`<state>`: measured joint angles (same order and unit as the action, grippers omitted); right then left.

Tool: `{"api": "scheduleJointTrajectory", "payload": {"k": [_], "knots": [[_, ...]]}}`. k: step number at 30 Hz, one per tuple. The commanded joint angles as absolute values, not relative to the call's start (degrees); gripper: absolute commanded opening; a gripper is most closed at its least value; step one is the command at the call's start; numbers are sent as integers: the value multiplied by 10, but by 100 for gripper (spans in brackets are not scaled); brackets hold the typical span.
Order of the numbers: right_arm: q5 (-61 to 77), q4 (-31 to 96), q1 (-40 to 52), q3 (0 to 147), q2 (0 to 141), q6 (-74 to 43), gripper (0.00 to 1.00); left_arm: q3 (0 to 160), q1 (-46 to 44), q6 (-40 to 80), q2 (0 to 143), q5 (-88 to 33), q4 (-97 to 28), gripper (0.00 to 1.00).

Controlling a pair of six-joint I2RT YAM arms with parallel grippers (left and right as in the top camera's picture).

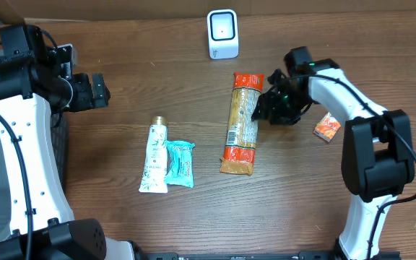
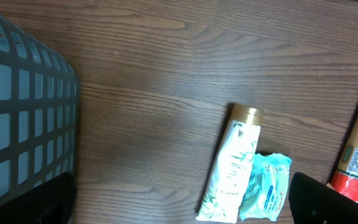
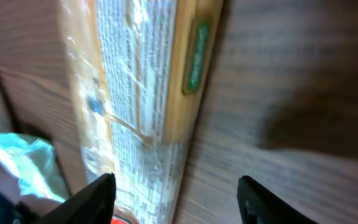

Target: Scan the item barcode

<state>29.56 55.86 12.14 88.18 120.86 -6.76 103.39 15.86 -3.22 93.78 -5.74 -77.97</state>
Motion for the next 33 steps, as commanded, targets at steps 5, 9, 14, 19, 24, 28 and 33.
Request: {"api": "scheduleJointTrajectory", "payload": {"k": [5,9,14,19,24,28,33], "knots": [[387,473,140,837,1239,-102,67,1041,157,-41,935,-58,-777,100],[387,400,152,796,1252,-181,64,1041,157,-41,935,-58,-777,100],[387,351,159,781,1272,-262,53,1041,157,-41,935,-58,-777,100],[391,334,161,781,1277,-285,15,1041,157,-41,935,-58,-777,100],[404,333,161,781,1271,-285,4,1041,157,-41,935,-58,-777,100],[388,355,161,786,1227,-268,4,1041,157,-41,935,-58,-777,100],[314,493,169,830,1136,-237,4,1041,157,-41,935,-58,-777,100]]}}
